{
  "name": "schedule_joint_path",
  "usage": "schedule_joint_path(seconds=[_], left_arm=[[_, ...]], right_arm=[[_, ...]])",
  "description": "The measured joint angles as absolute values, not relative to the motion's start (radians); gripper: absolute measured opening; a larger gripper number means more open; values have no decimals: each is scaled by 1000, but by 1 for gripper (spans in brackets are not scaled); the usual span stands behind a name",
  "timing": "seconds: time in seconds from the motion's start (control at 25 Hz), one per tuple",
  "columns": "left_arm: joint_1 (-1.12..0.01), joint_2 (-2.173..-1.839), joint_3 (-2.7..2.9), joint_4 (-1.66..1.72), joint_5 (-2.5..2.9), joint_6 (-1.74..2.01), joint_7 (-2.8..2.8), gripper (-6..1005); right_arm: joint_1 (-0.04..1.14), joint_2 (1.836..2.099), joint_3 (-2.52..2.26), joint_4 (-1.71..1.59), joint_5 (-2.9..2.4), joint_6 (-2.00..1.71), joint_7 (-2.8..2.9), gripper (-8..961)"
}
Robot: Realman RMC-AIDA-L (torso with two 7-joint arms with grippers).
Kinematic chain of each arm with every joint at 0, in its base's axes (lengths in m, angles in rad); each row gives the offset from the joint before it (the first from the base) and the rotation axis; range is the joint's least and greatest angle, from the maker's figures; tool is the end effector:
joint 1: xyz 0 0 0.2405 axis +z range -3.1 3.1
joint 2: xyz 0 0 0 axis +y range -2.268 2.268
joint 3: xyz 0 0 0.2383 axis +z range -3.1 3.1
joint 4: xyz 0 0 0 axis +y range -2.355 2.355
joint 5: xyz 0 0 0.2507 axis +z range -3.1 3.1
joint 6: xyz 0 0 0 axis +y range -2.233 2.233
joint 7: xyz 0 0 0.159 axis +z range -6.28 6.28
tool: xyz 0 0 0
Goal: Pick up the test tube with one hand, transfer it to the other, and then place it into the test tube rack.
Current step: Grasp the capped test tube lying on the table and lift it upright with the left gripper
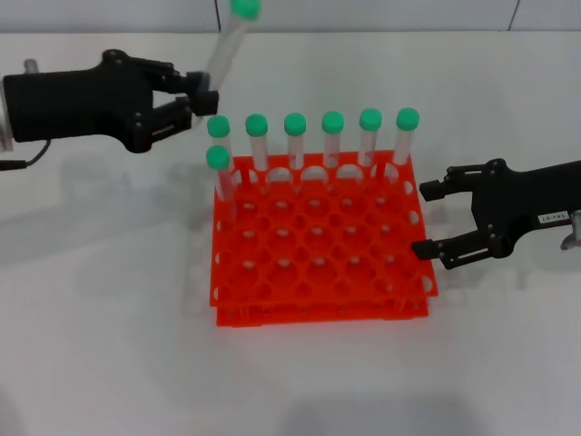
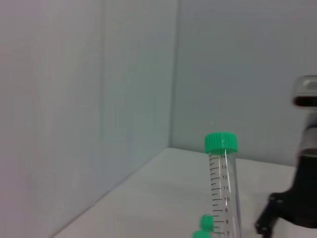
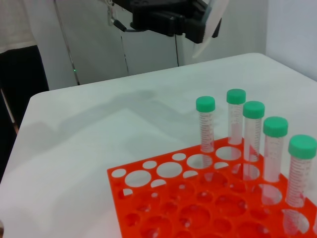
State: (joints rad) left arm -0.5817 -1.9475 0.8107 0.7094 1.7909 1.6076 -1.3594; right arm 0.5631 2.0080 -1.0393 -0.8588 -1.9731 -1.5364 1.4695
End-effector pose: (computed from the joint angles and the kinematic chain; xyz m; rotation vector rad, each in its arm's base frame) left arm -0.2290 0.3940 0.0570 -2.7275 -0.3100 -0.7498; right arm 0.2194 0.3824 0.0050 -2.9510 0.2785 0.3632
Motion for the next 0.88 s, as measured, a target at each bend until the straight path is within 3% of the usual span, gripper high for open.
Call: schedule_joint_path(seconds=[0.36, 0.88], left_arm=[[-680, -1936, 812, 633, 1966, 1629, -1366, 199], [-739, -1970, 813, 605, 2056, 1550, -1379, 200]], right_arm=[[563, 2013, -1047, -864, -1970, -1537, 1469, 856], [564, 2013, -1049, -858, -1948, -1537, 1454, 855]])
